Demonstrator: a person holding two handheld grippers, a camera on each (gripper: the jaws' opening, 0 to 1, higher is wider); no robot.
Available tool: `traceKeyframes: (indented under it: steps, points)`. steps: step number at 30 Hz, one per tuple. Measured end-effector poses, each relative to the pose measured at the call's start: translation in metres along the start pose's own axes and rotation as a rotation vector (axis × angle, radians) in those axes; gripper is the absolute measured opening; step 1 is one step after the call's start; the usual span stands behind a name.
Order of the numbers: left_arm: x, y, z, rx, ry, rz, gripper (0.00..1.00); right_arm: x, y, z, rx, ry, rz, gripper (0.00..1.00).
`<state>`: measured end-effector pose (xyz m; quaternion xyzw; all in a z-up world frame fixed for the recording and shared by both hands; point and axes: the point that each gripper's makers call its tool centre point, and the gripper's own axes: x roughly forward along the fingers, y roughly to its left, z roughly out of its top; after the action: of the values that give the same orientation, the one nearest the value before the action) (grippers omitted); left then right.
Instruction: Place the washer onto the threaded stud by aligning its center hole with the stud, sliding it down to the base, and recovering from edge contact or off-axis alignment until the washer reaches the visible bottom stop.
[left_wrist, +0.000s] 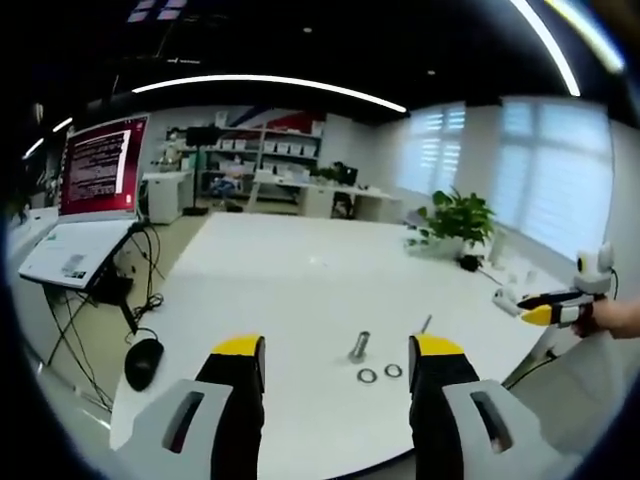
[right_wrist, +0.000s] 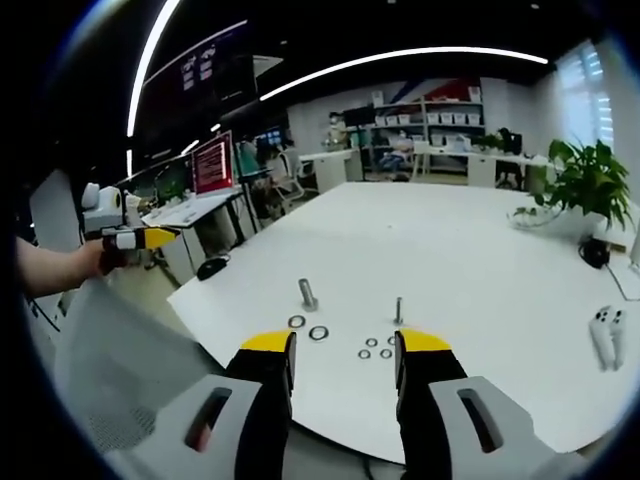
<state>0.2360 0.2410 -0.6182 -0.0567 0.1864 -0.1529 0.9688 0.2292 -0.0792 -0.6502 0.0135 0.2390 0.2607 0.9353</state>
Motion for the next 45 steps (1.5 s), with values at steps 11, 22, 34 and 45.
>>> traceKeyframes:
  steps: [11,22,34,45]
  points:
    - [0.011,-0.009,-0.010,0.074,0.091,-0.030,0.55,0.000,-0.001,0.000,0.000,0.001,-0.003,0.42]
    - [0.028,-0.016,-0.012,0.058,0.177,-0.059,0.53,0.002,0.003,-0.002,-0.007,0.013,0.020,0.40]
    - [0.080,-0.051,-0.042,0.114,0.315,-0.160,0.51,0.001,0.001,-0.002,-0.003,0.009,0.011,0.39]
    - [0.123,-0.065,-0.081,0.307,0.501,-0.244,0.49,0.002,0.005,-0.005,-0.001,0.031,0.035,0.36]
